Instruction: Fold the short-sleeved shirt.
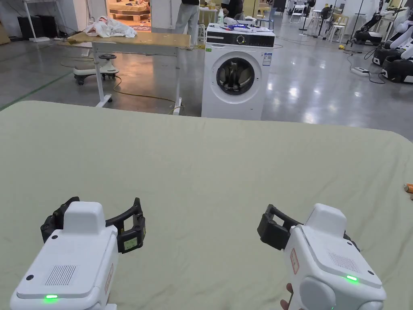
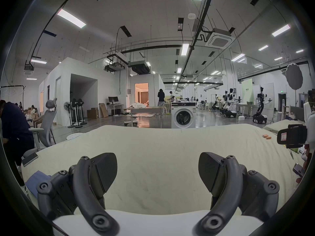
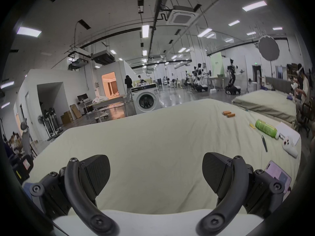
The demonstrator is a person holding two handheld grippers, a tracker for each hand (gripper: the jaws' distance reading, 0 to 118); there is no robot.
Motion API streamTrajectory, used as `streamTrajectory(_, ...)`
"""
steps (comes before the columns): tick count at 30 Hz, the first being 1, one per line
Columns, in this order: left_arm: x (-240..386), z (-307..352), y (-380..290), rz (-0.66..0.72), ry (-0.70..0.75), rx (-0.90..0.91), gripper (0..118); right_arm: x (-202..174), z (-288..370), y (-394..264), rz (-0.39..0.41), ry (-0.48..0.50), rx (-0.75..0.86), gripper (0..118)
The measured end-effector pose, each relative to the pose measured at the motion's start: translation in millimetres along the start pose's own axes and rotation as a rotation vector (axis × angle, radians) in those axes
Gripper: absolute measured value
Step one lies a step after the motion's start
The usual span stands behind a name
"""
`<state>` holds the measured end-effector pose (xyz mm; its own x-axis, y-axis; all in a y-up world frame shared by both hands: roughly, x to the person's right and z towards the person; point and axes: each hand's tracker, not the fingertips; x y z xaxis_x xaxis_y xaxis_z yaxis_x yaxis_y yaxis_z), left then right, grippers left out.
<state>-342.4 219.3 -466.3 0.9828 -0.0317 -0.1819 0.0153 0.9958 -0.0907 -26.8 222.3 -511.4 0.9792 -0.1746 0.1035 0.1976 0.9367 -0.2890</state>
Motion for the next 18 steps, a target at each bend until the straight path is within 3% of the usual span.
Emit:
streamTrajectory(2, -0.1, -0.7, -1.5, 0.004, 0.004, -0.011, 99, -2.3, -0.9, 3.4, -0.020, -0.037, -0.038, 110)
streamTrajectory(5, -1.2, -0.9, -5.1, 0.015, -0.001, -0.028, 99, -8.0, -4.0, 6.2, 0.011, -0.066, -0.068, 110)
streamTrajectory(11, -1.9, 0.1, -9.9, 0.007, -0.003, -0.045, 99, -7.0, -10.5, 7.1, 0.004, -0.048, -0.101, 110)
streamTrajectory(18, -4.7, -1.2, -9.8, 0.005, -0.001, -0.049, 99, -8.5, -12.7, 3.9, 0.055, -0.082, -0.074, 110)
